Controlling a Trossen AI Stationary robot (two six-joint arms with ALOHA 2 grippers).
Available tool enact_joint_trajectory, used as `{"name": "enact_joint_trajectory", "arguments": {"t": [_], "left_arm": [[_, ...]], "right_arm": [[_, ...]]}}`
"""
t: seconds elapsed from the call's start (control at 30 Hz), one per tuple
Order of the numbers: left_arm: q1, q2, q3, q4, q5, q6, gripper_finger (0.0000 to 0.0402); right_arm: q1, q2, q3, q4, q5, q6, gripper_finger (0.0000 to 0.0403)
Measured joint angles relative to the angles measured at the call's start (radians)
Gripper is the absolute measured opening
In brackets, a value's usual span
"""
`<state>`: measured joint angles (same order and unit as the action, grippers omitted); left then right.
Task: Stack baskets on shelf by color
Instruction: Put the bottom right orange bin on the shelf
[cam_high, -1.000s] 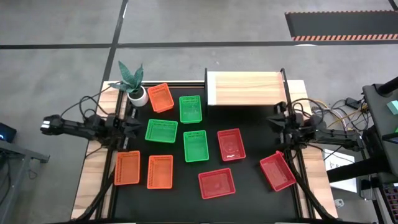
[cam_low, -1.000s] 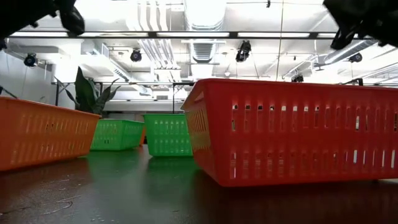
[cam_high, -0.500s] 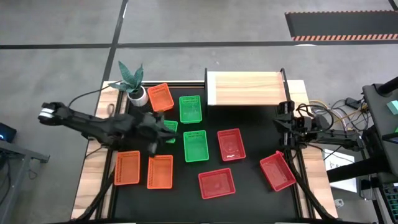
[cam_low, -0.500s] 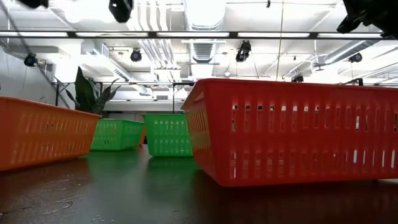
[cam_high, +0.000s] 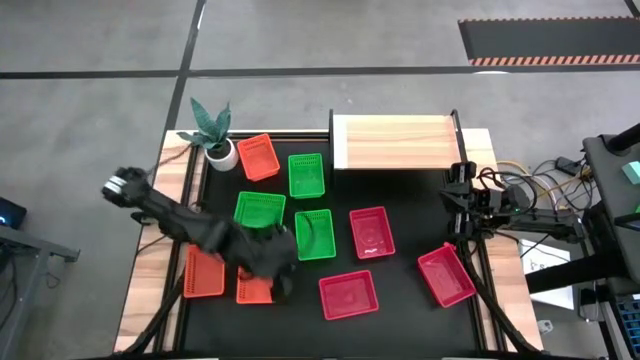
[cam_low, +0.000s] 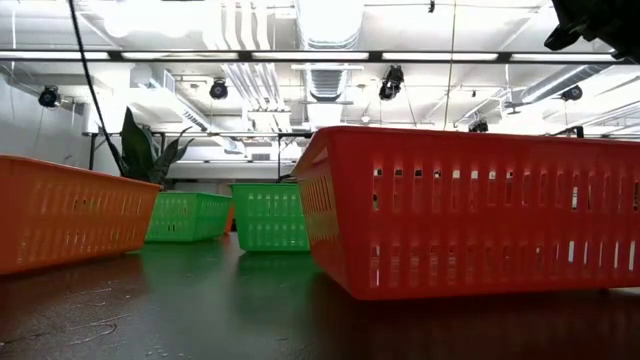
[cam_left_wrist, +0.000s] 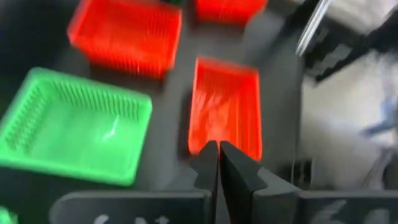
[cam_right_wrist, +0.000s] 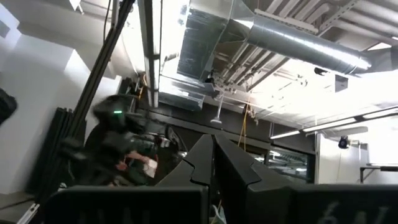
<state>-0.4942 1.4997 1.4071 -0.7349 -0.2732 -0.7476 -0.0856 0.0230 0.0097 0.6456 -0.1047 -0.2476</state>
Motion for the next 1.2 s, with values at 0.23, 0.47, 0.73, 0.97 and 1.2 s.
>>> {"name": "enact_joint_trajectory", "arguments": {"t": [0.23,0.47,0.73,0.97,1.2], "left_arm": [[-0.193,0.274,0.257,-0.389,0.12,0.046,0.0],[-0.3,0.431,0.342,-0.642,0.154,-0.121,0.0],[-0.297,0.438,0.305,-0.659,0.159,-0.129,0.0022],[-0.286,0.422,0.271,-0.654,0.161,-0.11,0.0115],[-0.268,0.419,0.217,-0.533,0.163,-0.063,0.0152]], "right_arm": [[0.0,0.0,0.0,0.0,0.0,0.0,0.0009],[0.0,0.0,0.0,-0.004,0.0,0.005,0.0009],[0.0,0.0,0.0,-0.006,0.0,0.031,0.0009],[0.0,0.0,0.0,-0.013,-0.006,0.041,0.0009],[0.0,0.0,0.0,-0.012,-0.008,0.036,0.0009]]}}
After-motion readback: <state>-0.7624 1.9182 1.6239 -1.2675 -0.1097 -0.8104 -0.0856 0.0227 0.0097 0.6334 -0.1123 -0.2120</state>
